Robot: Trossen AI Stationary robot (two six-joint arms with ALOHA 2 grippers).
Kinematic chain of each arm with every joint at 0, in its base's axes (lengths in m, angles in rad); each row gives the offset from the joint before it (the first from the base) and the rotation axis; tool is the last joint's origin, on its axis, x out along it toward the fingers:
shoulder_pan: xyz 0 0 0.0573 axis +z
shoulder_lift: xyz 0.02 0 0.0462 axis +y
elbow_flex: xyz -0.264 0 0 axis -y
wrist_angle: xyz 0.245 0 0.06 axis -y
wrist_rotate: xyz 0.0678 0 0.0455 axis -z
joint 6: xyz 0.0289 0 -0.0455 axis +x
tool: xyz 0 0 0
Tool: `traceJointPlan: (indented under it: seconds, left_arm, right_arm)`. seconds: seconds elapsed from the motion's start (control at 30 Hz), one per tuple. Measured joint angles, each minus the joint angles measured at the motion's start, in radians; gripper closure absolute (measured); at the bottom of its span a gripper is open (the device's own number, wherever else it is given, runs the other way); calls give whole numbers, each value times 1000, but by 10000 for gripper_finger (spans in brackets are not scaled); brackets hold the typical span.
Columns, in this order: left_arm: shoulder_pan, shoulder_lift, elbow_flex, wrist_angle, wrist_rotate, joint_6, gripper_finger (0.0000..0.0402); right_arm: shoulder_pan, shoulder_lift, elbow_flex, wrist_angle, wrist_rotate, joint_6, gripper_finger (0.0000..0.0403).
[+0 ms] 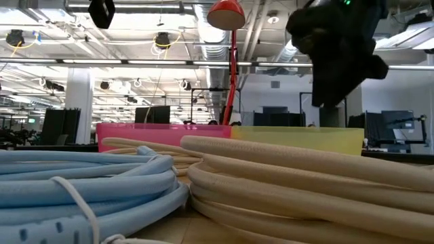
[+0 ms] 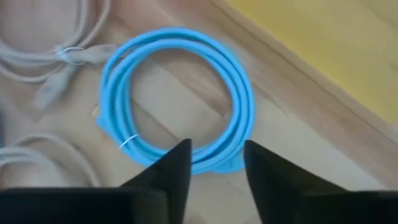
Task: Sort HDMI cables
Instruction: Put the blue HDMI cable into the yellow bin
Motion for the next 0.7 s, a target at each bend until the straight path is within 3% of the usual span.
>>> traceJointPlan:
  seconds: [0.13, 0.27, 0.7]
  left_arm:
    - [0, 0, 0, 0, 0, 0, 392]
    - [0, 0, 0, 0, 0, 0, 392]
    - [0, 0, 0, 0, 0, 0, 392]
  right_arm:
    - [-19, 52, 0, 4, -14, 4, 212]
    - [-42, 111, 0, 4, -39, 4, 201]
    - [-54, 218, -2, 53, -62, -5, 261]
